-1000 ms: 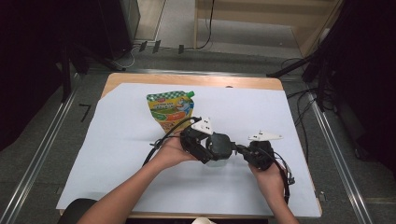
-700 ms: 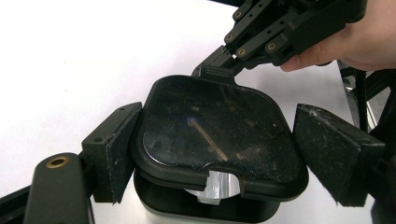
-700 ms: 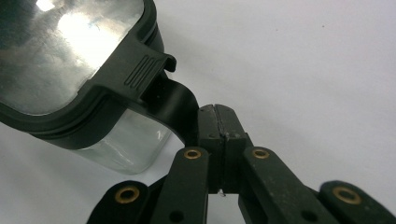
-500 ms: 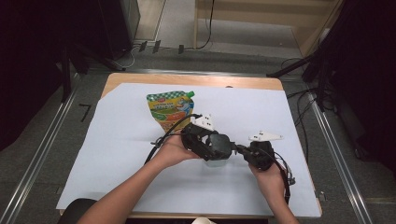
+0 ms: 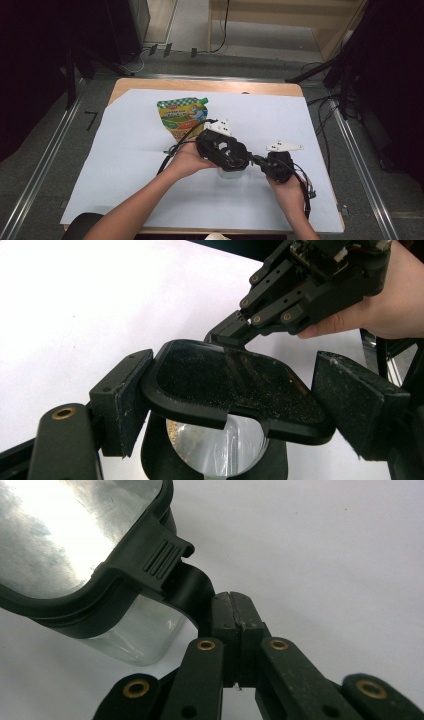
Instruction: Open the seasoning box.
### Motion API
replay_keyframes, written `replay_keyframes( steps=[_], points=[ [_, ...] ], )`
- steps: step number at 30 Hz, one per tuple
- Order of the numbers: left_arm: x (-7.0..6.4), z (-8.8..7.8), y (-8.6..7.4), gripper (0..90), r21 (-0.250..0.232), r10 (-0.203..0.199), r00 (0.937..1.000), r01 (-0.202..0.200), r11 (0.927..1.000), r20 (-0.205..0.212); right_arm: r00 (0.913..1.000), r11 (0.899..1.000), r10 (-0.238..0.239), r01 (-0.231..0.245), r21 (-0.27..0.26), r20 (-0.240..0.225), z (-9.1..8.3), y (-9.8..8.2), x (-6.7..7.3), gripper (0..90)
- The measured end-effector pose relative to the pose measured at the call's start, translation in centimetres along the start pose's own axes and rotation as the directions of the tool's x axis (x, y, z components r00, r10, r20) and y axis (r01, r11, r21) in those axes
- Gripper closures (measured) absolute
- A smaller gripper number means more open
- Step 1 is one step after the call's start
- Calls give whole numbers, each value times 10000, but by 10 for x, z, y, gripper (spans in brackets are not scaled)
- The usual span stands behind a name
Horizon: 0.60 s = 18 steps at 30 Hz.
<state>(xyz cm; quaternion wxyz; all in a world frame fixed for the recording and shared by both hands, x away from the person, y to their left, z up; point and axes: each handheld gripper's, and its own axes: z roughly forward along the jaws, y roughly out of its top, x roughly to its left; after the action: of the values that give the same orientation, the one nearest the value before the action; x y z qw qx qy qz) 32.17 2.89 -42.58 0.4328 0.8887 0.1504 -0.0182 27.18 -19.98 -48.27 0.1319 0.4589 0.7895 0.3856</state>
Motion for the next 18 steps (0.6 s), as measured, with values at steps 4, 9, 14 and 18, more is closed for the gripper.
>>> replay_keyframes(
  steps=[4, 9, 14, 18],
  points=[
    [0, 1, 5, 192, -71, -75, 9999, 76, 9999, 97, 10000, 10000, 25, -25, -15, -6, 0, 0, 0, 900],
    [-1, 4, 13, 190, -129, -112, 9998, 113, 9999, 133, 9999, 9999, 101, -101, -65, -8, 0, -1, -1, 900],
    [-3, 6, 21, 185, -66, 15, 10000, -14, 10000, 58, 9999, 9999, 153, -153, -79, -23, 0, -1, -1, 900],
    [-4, 10, 27, 179, -71, 135, 9999, -134, 9999, 58, 9998, 9998, 179, -179, -124, -55, 1, -1, -1, 900]
  ],
)
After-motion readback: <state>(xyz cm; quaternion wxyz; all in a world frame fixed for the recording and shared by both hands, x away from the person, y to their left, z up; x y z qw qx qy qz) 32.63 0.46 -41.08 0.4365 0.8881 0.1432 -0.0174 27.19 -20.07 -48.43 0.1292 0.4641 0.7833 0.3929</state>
